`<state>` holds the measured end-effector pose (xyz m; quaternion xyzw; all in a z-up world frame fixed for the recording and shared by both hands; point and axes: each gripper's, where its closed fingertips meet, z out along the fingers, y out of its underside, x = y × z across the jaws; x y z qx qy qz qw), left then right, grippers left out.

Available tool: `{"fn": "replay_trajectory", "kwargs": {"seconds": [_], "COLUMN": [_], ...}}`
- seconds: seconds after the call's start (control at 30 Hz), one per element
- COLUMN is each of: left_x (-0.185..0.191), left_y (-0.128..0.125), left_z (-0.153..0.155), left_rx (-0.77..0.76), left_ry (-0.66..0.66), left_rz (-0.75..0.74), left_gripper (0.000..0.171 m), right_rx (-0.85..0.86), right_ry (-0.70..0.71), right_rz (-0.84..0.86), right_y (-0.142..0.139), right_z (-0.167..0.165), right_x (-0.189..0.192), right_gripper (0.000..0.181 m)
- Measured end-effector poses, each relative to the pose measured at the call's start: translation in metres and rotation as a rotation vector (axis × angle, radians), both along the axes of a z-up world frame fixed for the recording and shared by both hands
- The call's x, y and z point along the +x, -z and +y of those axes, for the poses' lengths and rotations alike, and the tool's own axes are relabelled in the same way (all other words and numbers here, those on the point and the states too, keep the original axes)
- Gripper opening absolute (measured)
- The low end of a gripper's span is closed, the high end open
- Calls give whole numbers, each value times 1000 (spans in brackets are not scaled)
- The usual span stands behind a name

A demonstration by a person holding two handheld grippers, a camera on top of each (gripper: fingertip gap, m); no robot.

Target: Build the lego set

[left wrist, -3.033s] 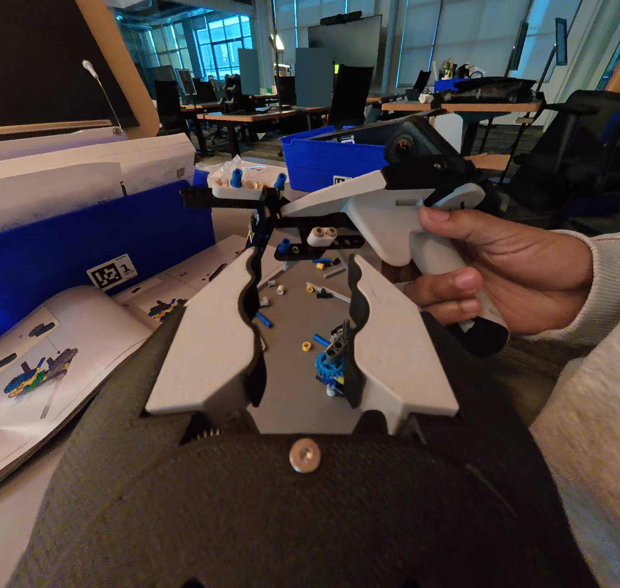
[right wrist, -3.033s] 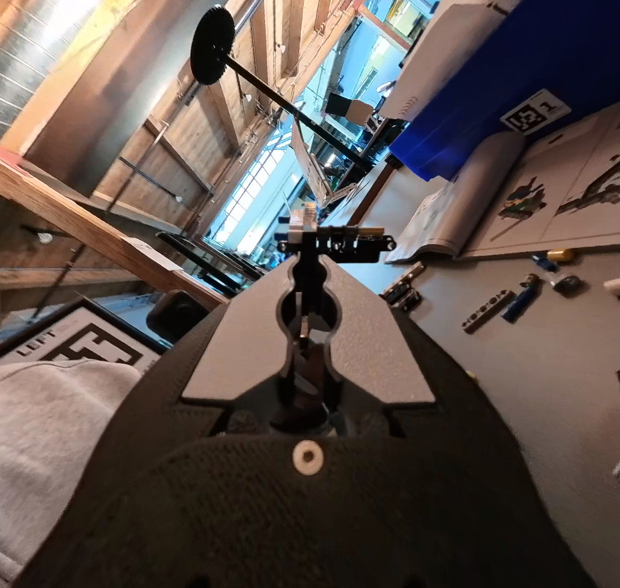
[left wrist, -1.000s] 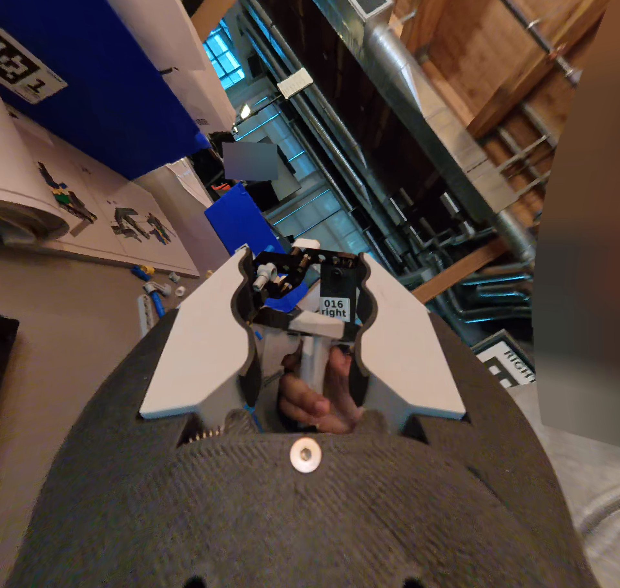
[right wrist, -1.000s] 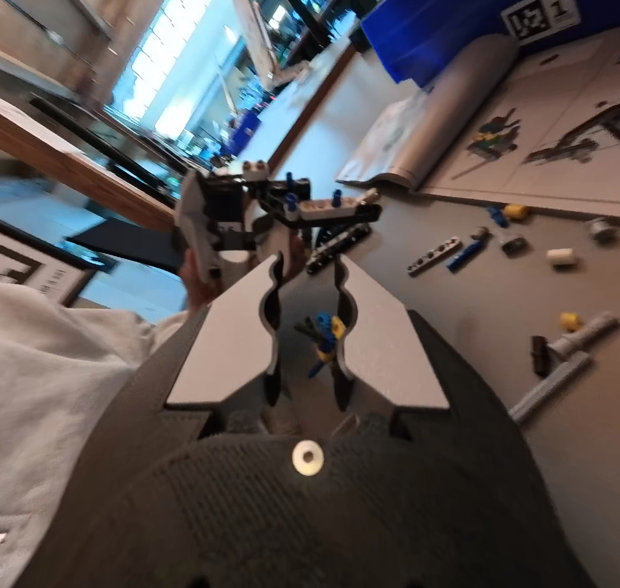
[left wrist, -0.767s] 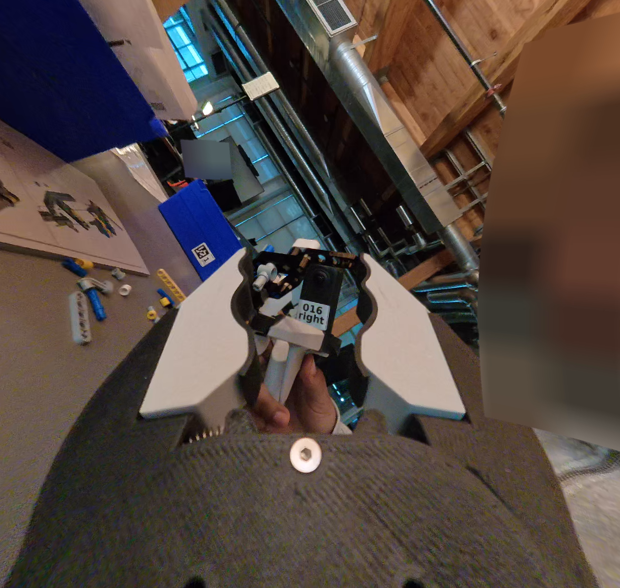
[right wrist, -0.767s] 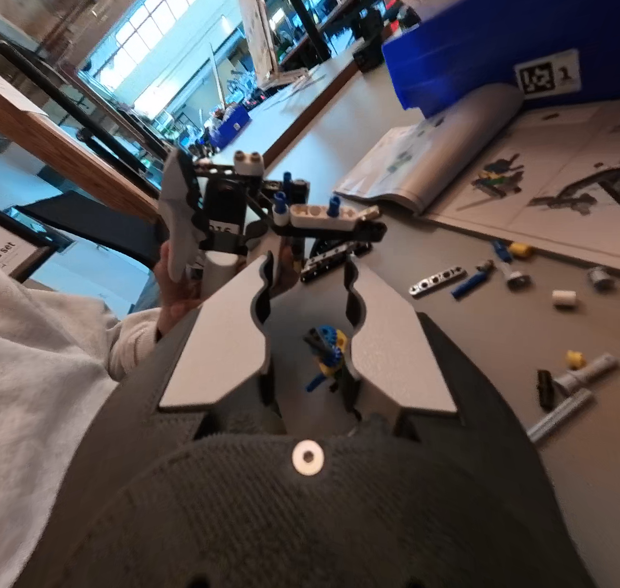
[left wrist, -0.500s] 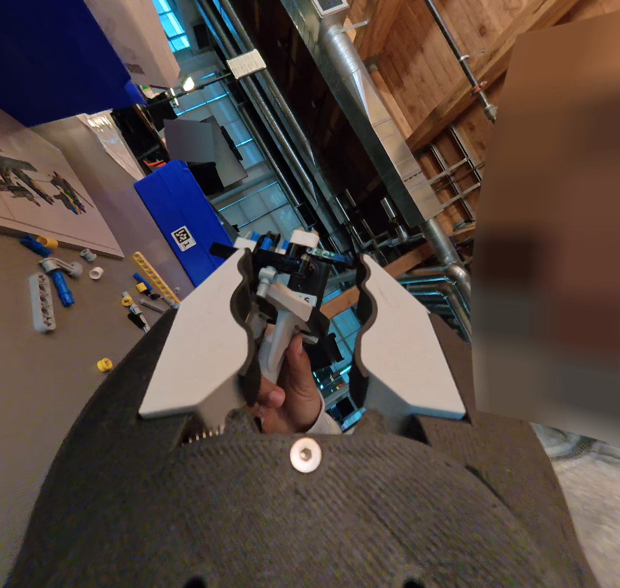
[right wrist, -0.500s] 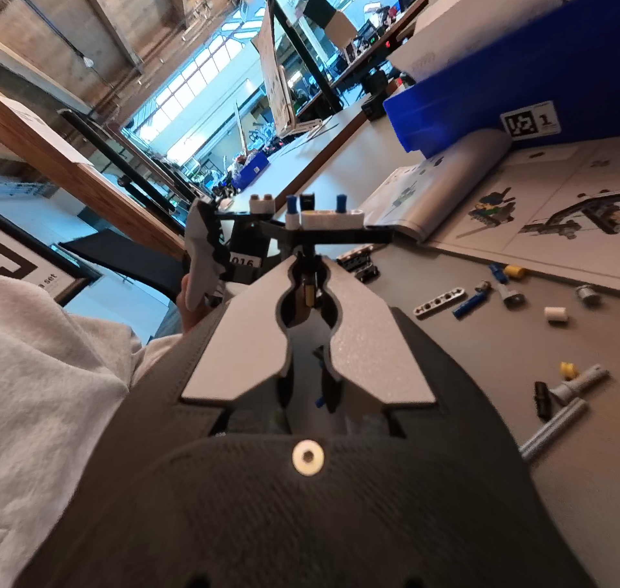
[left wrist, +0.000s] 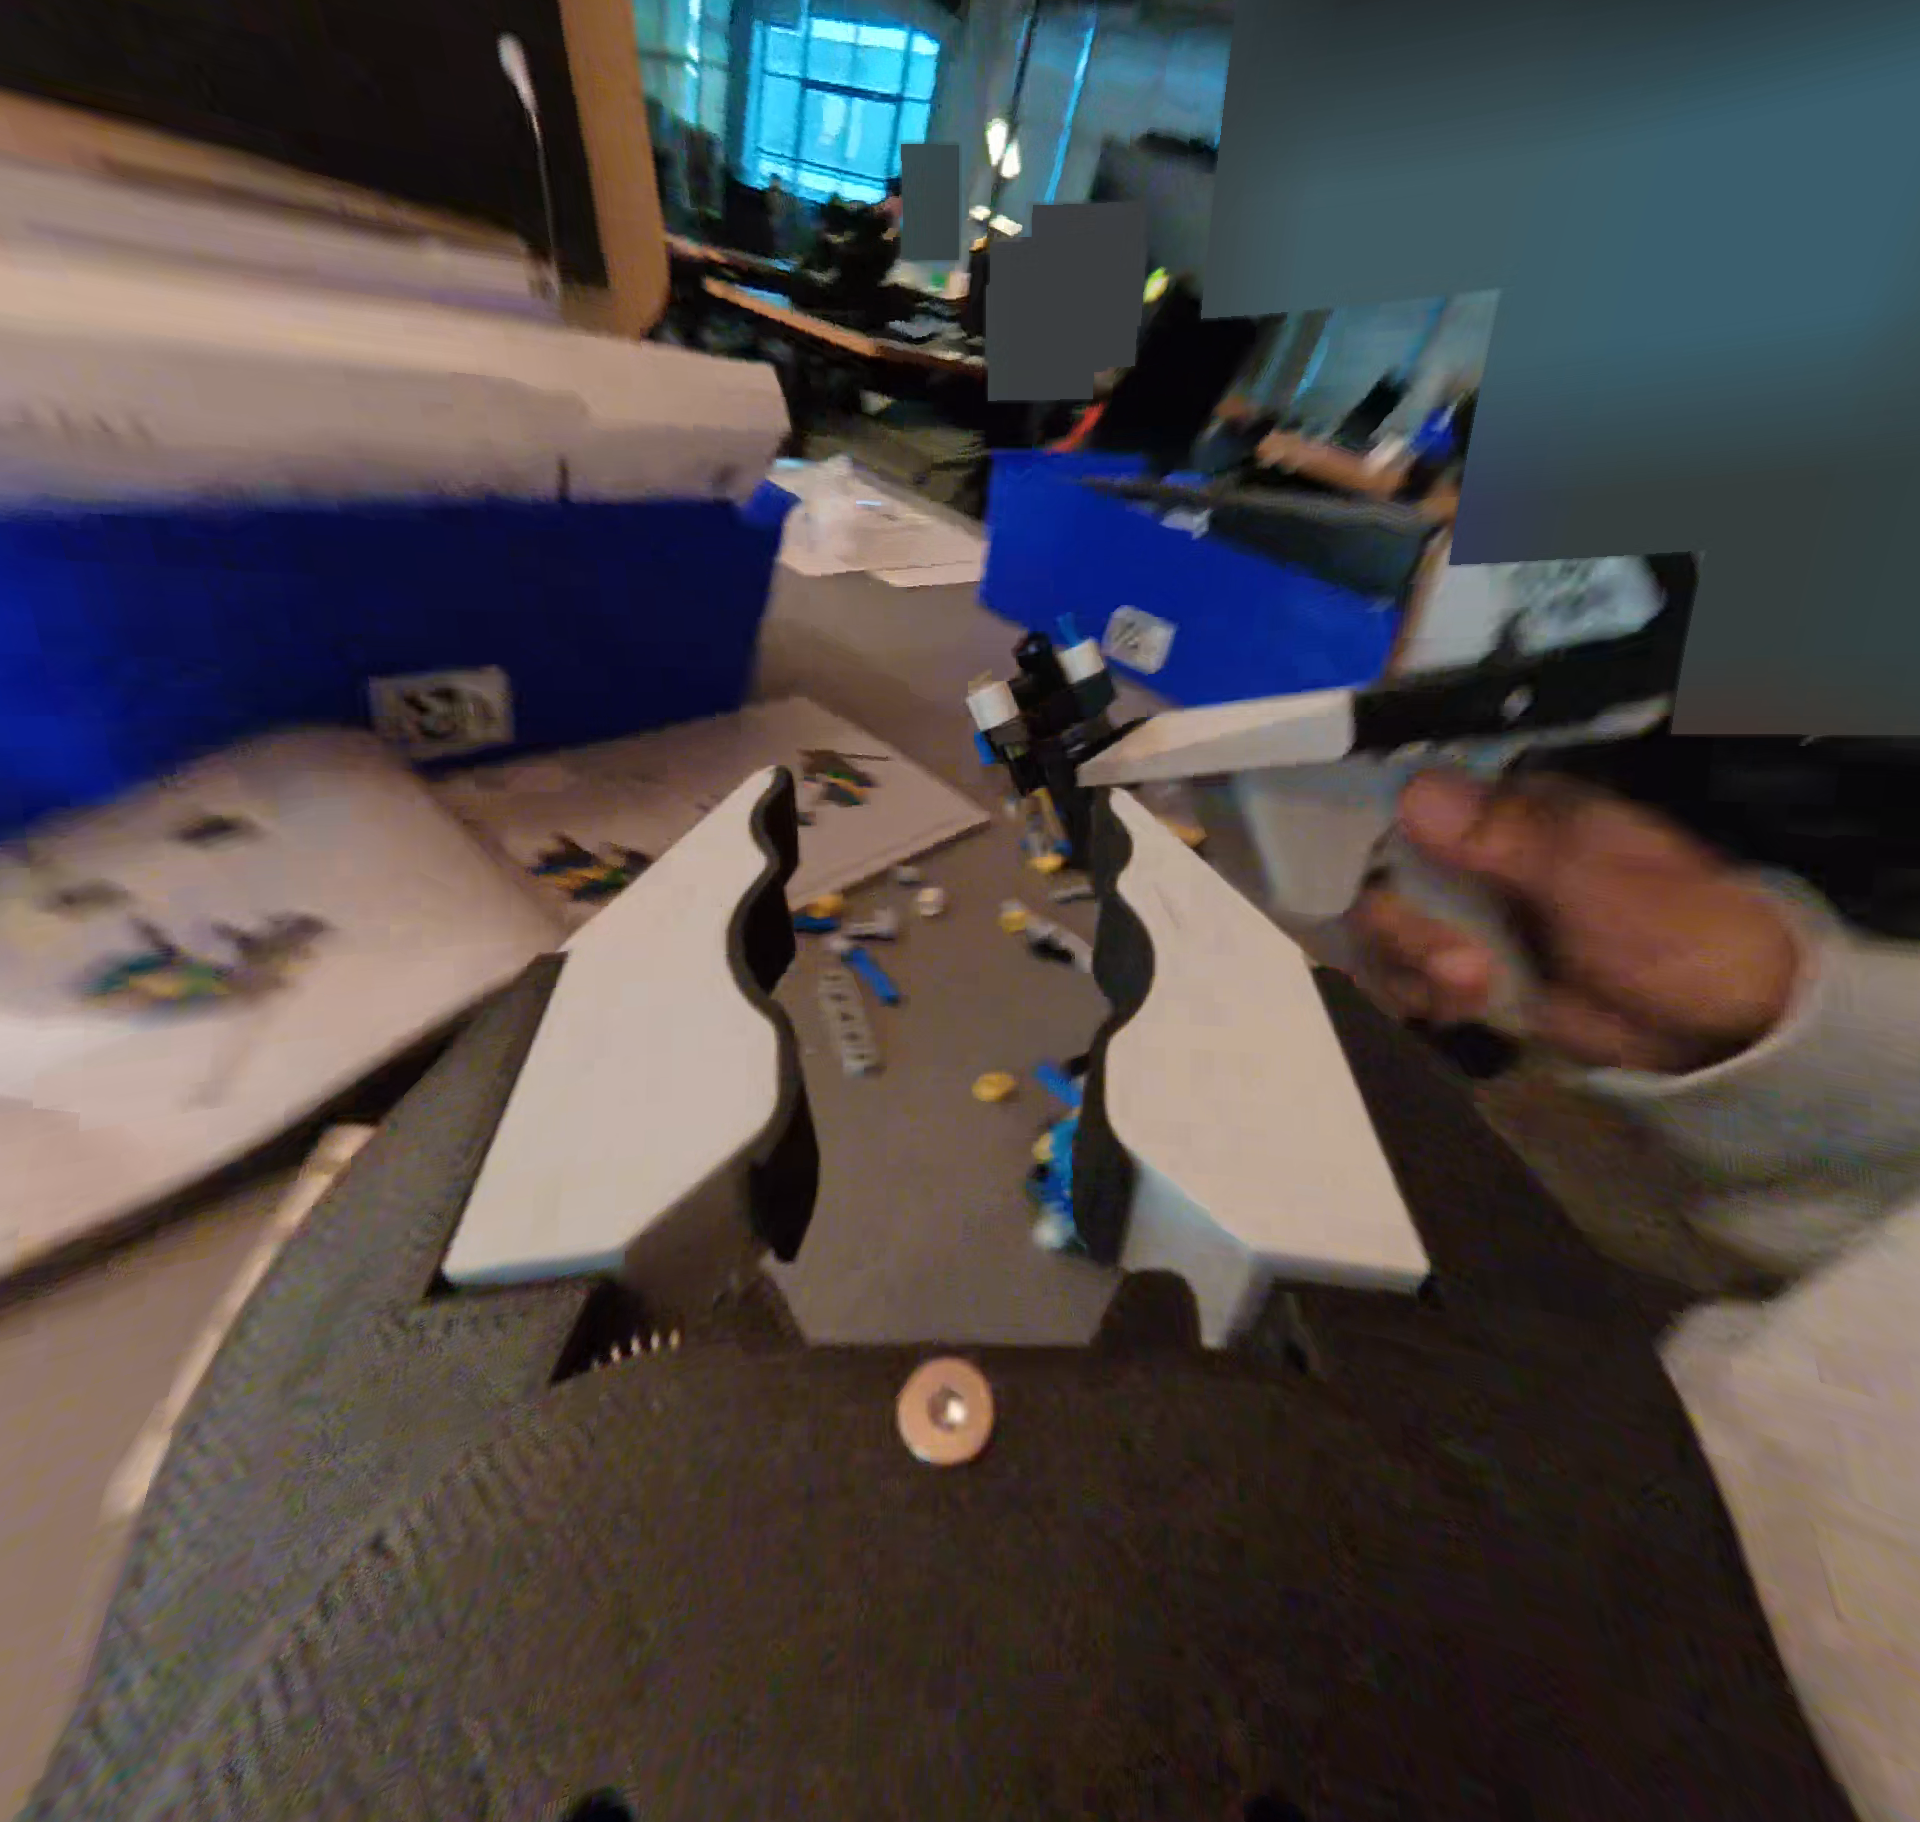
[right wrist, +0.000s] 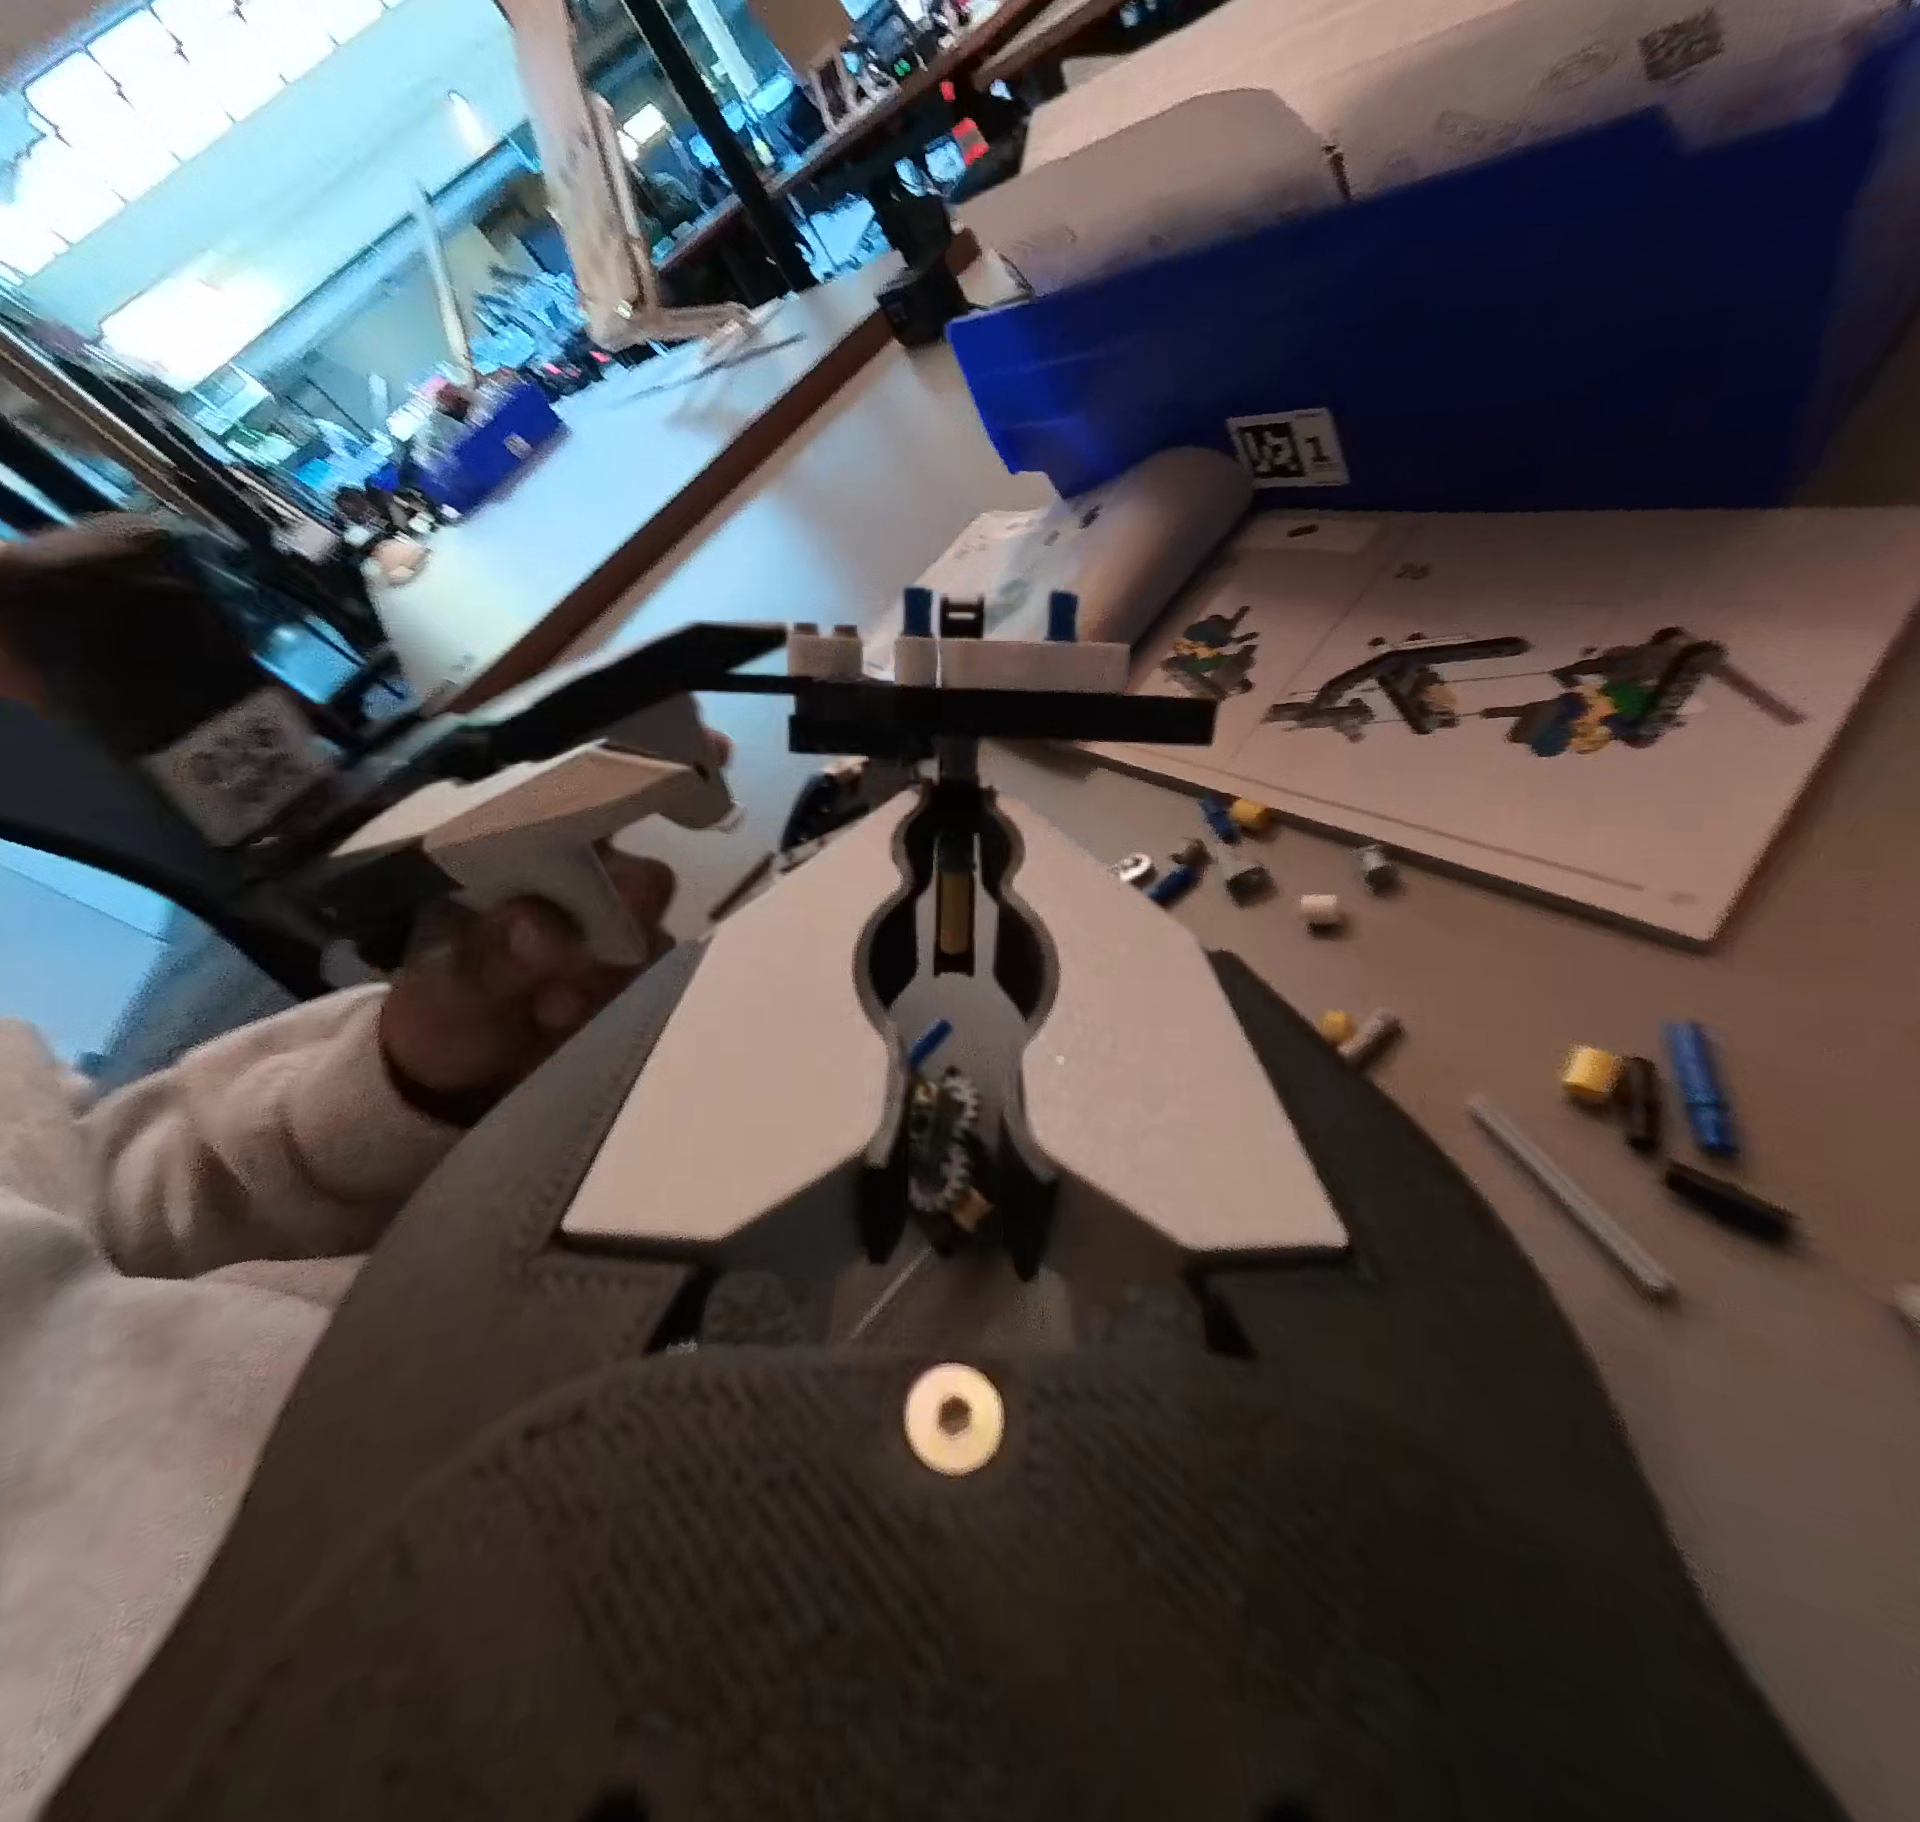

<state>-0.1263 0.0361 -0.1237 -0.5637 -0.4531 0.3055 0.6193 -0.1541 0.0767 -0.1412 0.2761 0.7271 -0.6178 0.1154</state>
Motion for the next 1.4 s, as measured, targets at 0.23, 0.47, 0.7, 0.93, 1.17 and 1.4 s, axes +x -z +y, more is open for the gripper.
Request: {"fn": "replay_trajectory", "kwargs": {"seconds": [0.23, 0.47, 0.7, 0.93, 1.17, 1.4], "left_x": [6, 5, 5, 0, -2, 1], "left_y": [13, 16, 7, -4, -4, -7], "left_z": [17, 17, 11, -19, -33, -28], "left_rx": [-570, -628, -467, -113, 224, 373], "left_ry": [-62, -76, -84, -107, -24, 110], "left_rz": [159, 164, 144, 75, 6, 11], "left_gripper": [23, 2, 2, 0, 1, 0], "right_rx": [149, 183, 73, 41, -51, -128], "right_ry": [4, -16, -69, -52, -25, 28], "right_rz": [119, 144, 119, 89, 65, 127], "right_y": [9, 11, -1, -2, -6, -13], "right_z": [3, 2, -4, 2, 8, 20], "right_x": [1, 4, 13, 7, -4, -17], "right_gripper": [7, 6, 27, 30, 32, 30]}}
